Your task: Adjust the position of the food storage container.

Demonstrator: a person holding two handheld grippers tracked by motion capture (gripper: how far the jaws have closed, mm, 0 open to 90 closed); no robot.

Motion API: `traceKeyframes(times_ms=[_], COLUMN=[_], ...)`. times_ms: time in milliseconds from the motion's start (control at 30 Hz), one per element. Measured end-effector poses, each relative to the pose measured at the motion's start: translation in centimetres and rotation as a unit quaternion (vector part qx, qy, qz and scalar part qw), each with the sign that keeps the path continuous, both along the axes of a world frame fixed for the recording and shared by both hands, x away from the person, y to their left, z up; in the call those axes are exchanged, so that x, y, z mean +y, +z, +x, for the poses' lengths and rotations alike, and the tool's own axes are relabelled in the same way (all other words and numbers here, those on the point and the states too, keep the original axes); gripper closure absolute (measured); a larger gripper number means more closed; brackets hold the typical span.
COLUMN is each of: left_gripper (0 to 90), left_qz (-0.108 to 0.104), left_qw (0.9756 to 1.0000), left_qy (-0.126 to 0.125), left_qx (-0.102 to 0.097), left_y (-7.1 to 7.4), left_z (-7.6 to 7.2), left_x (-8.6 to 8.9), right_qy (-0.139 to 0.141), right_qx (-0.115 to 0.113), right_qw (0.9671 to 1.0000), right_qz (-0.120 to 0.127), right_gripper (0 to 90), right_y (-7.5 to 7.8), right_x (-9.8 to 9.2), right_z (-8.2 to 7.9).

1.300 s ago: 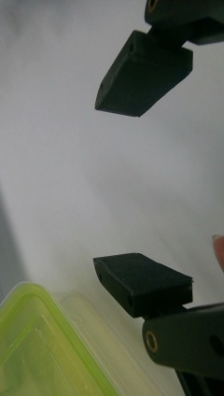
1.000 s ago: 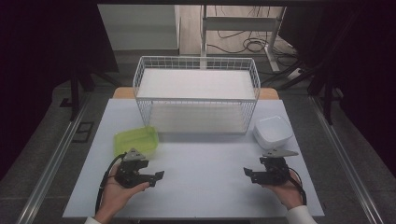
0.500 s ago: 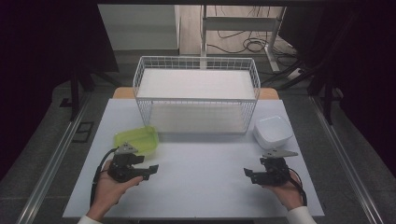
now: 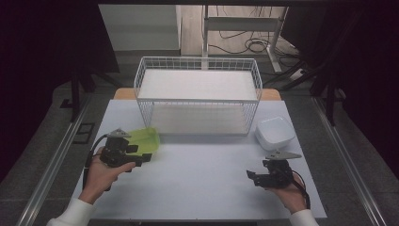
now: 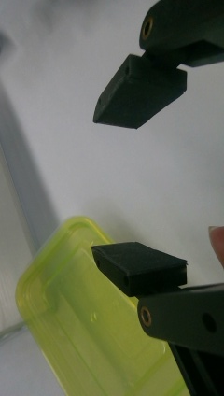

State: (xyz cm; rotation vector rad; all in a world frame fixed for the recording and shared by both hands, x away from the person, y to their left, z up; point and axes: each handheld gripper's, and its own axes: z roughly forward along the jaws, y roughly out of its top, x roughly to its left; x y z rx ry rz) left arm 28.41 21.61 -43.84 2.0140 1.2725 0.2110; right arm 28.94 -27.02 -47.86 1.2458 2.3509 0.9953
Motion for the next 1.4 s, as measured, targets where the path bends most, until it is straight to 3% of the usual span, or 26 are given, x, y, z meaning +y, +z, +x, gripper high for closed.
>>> traceKeyframes(times_ms=[200, 500, 600, 867, 1267, 1400], left_gripper=[29.7, 30.0, 30.5, 33.9, 39.1, 42.4], left_qz=[0.004, 0.002, 0.004, 0.028, 0.01, 0.028], left_qw=[1.0, 1.0, 0.9998, 0.999, 0.9972, 0.9963], left_qy=[0.007, 0.003, 0.016, 0.03, 0.058, 0.058], left_qx=[0.006, 0.005, 0.008, 0.018, 0.046, 0.057], left_y=[0.2, 1.7, 1.9, 1.6, 0.8, 0.2], left_z=[1.0, 2.2, 3.3, 6.0, 9.9, 10.9], left_x=[0.7, 1.6, 2.5, 3.9, 5.9, 6.1], right_qy=[0.002, 0.005, 0.002, 0.005, 0.003, 0.005], right_qx=[-0.002, -0.001, 0.0, -0.003, -0.003, -0.003], right_qw=[1.0, 1.0, 1.0, 1.0, 1.0, 0.9999], right_qz=[0.0, -0.002, -0.003, -0.004, -0.007, -0.009], right_gripper=[21.3, 21.2, 21.3, 21.2, 21.1, 21.0], right_y=[0.1, -0.1, -0.1, -0.1, -0.2, -0.2], right_x=[0.1, 0.2, 0.1, 0.1, 0.0, 0.1], right_z=[-0.1, 0.0, 0.0, 0.0, 0.1, 0.1])
